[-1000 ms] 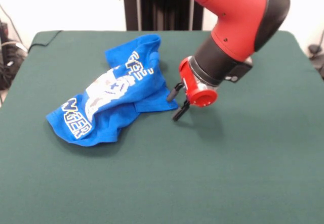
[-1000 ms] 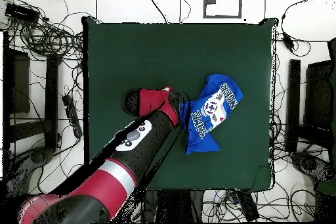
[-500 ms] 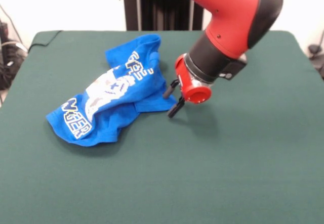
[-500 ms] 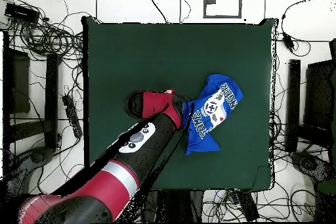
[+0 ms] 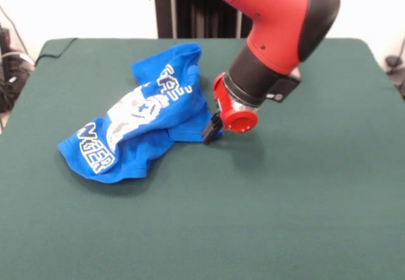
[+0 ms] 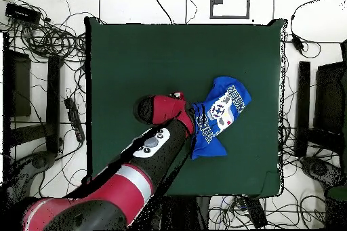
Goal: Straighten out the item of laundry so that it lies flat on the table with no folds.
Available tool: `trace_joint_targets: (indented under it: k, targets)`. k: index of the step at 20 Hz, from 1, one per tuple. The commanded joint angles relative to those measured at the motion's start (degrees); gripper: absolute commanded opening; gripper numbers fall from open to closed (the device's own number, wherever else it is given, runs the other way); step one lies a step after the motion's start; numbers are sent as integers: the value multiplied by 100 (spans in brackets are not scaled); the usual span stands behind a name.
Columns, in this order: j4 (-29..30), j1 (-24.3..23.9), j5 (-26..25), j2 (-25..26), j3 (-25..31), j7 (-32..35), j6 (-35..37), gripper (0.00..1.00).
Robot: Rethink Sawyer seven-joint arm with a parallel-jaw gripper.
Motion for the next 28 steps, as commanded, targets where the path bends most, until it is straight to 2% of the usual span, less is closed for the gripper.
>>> trace_joint_targets:
  k: [1,12,15,19,20,28]
  targets:
    - [464,-59,-140,212,1061,146,-246,0]
    - [345,-171,-338,56,1184,-169,191,0]
    - [279,2,-301,157,956,122,311,0]
    - [140,119,-377,255,757,151,522,0]
    - [108,153,-386,285,704,180,546,100]
    - [104,124,-445,274,644,303,635,100]
